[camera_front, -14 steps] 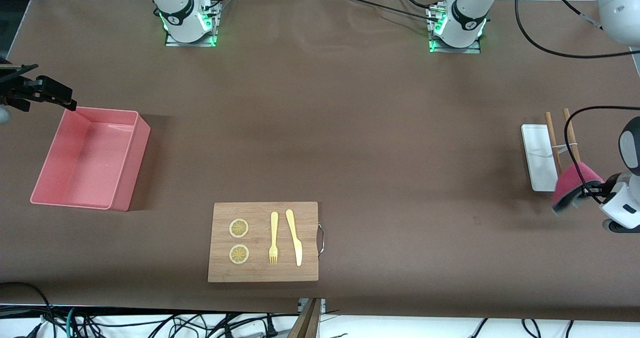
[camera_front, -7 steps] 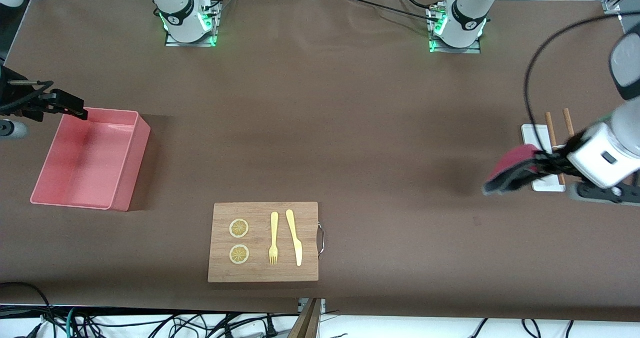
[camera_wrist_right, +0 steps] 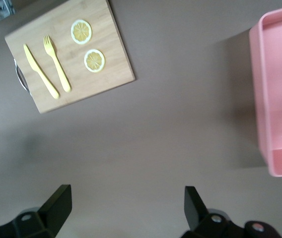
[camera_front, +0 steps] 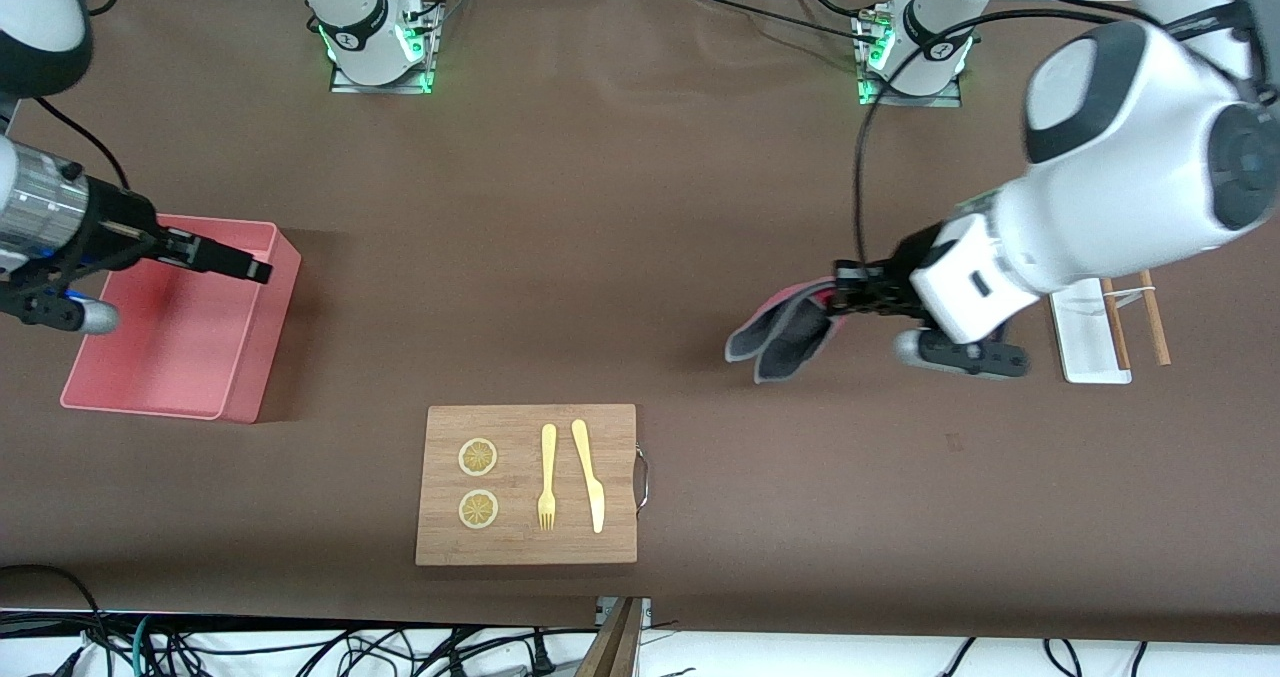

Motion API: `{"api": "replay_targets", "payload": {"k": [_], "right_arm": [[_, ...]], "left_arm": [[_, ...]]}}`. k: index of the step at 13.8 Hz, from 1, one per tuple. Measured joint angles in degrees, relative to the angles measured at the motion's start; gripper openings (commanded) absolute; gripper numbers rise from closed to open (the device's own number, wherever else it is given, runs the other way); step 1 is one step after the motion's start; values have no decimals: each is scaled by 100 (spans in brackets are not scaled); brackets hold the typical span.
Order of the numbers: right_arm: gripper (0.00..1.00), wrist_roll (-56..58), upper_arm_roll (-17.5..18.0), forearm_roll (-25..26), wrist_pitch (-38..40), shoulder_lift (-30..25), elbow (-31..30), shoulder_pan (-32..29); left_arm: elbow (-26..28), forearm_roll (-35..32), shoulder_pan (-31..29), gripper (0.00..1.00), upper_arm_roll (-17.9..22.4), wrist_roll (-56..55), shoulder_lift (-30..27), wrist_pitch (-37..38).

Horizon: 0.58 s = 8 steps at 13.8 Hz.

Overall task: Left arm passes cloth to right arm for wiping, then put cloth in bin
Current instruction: 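Lift the cloth with the left gripper while the right gripper reaches toward it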

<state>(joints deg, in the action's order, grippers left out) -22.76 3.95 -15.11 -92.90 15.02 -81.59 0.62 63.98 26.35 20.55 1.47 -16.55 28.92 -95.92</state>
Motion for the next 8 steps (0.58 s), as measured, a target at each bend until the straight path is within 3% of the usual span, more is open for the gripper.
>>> {"api": "replay_targets", "payload": {"k": [4,8], "right_arm": [[100,-1293,47,-68,-714,231,-2,624],[100,-1798,218,-197,-1077,512,-11,751]], "left_arm": [[82,2,1032,0,-7,-1178,475,-1141],[81,127,1536,0,-7,-2507,651,-2195]]}}
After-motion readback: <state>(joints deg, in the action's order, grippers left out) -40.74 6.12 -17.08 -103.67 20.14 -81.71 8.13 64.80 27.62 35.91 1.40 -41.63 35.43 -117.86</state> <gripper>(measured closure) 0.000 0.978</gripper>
